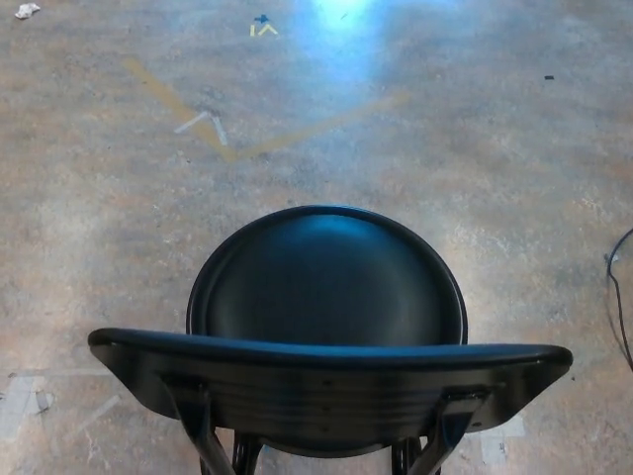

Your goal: Use the right hand to rotate the back of the chair to its left.

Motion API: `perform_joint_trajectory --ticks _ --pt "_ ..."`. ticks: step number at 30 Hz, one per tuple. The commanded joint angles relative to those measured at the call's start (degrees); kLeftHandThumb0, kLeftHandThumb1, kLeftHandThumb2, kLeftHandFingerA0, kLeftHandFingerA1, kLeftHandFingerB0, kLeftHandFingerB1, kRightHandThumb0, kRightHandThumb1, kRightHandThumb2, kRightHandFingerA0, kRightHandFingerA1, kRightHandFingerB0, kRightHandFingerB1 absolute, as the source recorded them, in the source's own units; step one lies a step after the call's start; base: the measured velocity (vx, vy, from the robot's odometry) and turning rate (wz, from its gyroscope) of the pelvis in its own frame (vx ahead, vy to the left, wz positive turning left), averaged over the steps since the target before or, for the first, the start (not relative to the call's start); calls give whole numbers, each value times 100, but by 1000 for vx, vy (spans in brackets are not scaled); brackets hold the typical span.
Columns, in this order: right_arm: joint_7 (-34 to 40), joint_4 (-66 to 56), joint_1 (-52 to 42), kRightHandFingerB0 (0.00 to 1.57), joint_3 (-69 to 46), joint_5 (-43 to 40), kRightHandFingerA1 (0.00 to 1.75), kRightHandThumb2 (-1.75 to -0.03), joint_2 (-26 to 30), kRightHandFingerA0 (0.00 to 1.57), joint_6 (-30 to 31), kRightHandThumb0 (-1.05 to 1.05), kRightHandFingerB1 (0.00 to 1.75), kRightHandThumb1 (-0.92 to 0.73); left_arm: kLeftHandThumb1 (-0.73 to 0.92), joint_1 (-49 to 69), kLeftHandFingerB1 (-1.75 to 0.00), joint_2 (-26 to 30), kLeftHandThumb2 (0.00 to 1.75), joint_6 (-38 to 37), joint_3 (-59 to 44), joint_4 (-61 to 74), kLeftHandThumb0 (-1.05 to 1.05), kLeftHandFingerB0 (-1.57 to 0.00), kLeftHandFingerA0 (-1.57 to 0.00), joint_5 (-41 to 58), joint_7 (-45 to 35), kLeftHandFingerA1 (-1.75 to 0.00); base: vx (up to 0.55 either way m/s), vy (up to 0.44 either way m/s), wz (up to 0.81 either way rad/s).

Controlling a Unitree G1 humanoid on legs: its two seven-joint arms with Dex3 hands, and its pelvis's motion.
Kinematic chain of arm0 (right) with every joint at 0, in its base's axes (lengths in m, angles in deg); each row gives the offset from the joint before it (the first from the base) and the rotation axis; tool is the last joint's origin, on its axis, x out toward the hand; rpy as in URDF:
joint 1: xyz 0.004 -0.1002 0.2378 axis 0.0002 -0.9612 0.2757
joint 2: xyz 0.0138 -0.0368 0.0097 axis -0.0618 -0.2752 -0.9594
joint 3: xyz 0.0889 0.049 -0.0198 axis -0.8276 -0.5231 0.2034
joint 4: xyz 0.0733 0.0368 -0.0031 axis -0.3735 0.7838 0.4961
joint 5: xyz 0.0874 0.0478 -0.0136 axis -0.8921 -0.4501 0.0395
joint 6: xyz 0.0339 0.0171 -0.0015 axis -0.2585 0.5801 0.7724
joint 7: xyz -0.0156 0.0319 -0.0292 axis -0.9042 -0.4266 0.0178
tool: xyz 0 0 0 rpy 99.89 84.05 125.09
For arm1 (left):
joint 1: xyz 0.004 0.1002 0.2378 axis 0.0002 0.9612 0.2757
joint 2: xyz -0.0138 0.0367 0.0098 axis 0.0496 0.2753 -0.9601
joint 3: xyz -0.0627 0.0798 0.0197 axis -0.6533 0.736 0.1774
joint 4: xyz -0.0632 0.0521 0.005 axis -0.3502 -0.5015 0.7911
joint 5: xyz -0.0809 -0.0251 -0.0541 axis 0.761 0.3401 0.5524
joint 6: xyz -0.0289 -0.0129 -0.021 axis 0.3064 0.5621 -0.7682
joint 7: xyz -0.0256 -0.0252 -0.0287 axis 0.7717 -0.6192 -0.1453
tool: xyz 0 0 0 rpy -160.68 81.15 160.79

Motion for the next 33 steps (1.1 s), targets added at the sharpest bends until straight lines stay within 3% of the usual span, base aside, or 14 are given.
perform_joint_trajectory --ticks 1,12,22,23,27,28,29,30,31,32,33 --pt "-59 97 -13 4 -40 -122 34 -106 65 4 -324 -66 34 -75 84 11 -44 -16 65 -95 -8 -96 -57 -51 -59 -28 62 -49 0 0 0" --pt "-66 94 119 5 -43 -216 35 -104 102 4 -429 -69 35 -72 83 -80 -43 -4 65 -64 57 -137 -56 -52 -59 -91 98 -49 0 0 0" --pt "-26 -277 447 0 -170 -329 43 -98 411 8 -1276 -67 34 -67 82 -69 -42 6 64 -146 -11 -126 -56 -49 -57 -11 17 -49 0 0 0" --pt "-115 -401 482 3 -230 -406 38 -98 456 3 -1521 -68 30 -65 82 -97 -43 27 64 -101 -53 -128 -55 -49 -57 22 19 -50 0 0 0" --pt "-231 -664 559 7 -268 -424 25 -95 596 7 -1870 -81 20 -63 82 -114 -43 59 64 -103 -48 -131 -54 -50 -58 -10 1 -49 0 0 0" --pt "-373 -1063 609 0 -264 -446 7 -93 736 0 -2239 -84 8 -55 64 -127 -55 55 105 -60 -79 -135 -50 -36 -53 16 24 -65 0 0 0" --pt "-431 -1169 613 0 -252 -447 2 -79 776 0 -2350 -80 3 -51 77 -127 -43 50 65 -69 -96 -136 -54 -48 -58 28 37 -51 0 0 0" --pt "-469 -1343 594 0 -199 -398 0 -60 838 0 -2474 -82 0 -66 78 -125 -43 44 65 -88 -135 -138 -54 -47 -58 55 41 -51 0 0 0" --pt "-438 -1449 573 0 -151 -341 0 -60 872 0 -2496 -82 0 -66 78 -125 -43 43 65 -86 -158 -137 -54 -47 -58 71 27 -51 0 0 0" --pt "-340 -1611 549 0 -82 -215 0 -62 919 0 -2555 -87 0 -66 64 -125 -57 42 104 -85 -164 -137 -48 -39 -54 73 27 -66 0 0 0" --pt "-202 -1840 509 0 15 -50 0 -62 980 0 -2630 -87 0 -66 64 -125 -57 39 104 -85 -170 -137 -48 -39 -54 67 30 -66 0 0 0"
